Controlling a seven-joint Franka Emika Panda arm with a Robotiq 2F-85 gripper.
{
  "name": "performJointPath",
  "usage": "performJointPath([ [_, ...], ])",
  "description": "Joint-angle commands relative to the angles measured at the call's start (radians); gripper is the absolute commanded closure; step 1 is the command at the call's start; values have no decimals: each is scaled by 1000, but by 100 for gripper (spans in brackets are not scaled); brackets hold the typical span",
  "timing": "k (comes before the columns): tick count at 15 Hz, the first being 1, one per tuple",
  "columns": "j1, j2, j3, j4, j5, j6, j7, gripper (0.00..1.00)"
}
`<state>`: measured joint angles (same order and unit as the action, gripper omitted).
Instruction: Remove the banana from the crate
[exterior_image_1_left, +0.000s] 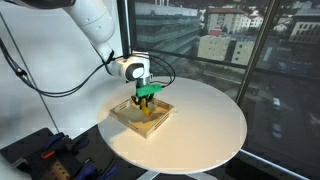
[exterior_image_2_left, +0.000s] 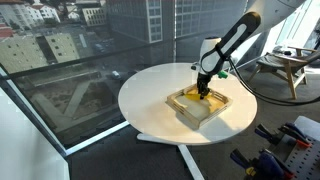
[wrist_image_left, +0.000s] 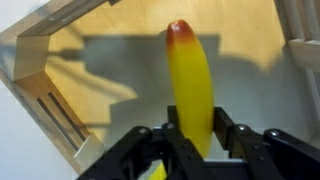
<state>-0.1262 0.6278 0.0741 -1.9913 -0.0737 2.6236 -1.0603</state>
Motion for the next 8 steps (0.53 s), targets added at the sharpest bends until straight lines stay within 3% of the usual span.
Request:
performJointPath([
  [1,-8,-63,10,-35,-7,-21,34,85],
  [8,0,-128,8,-57,0,-83,79,85],
])
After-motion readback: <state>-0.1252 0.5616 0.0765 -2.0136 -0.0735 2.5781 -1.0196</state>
